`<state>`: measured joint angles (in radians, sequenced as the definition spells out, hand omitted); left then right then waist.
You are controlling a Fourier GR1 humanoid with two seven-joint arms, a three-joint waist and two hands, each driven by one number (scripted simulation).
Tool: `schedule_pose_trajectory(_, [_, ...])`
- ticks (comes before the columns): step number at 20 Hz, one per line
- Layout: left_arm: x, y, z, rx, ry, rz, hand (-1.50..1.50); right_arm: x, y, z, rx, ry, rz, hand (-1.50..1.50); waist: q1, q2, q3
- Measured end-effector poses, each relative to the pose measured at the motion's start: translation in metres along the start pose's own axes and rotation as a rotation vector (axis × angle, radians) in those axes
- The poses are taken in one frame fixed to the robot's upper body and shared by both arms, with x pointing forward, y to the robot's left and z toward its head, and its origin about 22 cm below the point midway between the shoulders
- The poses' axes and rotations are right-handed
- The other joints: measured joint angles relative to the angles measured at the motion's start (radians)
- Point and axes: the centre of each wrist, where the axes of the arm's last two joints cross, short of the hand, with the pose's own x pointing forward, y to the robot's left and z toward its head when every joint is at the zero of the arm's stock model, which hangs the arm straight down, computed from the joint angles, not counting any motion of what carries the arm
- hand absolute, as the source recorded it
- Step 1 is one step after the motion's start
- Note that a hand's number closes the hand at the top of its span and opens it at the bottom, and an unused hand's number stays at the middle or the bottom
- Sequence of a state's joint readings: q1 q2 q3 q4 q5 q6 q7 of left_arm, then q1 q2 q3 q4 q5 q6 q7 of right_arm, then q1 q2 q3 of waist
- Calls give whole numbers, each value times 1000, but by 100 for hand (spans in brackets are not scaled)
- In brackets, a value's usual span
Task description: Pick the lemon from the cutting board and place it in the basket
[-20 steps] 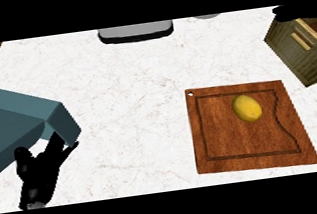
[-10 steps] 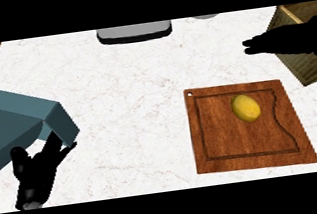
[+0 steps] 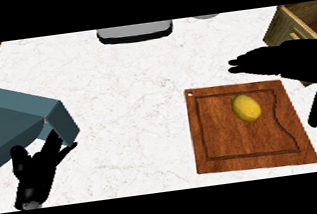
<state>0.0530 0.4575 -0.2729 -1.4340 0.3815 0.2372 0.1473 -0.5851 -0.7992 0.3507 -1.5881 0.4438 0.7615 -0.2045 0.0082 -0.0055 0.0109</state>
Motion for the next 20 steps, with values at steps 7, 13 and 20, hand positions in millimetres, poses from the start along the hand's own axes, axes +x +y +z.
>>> schedule_pose_trajectory(7, [-1, -5, 4, 0, 2, 2, 0, -15, 27, -13, -4, -7, -7, -150, 1, -1, 1])
schedule_pose_trajectory(13, [0, -2, 1, 1, 7, -4, 0, -27, 43, -27, -14, -4, -3, -150, 1, -1, 1])
schedule_pose_trajectory(20, [-3, -1, 0, 6, 2, -5, 0, -35, 58, -41, -26, -15, -12, -150, -1, -3, 3])
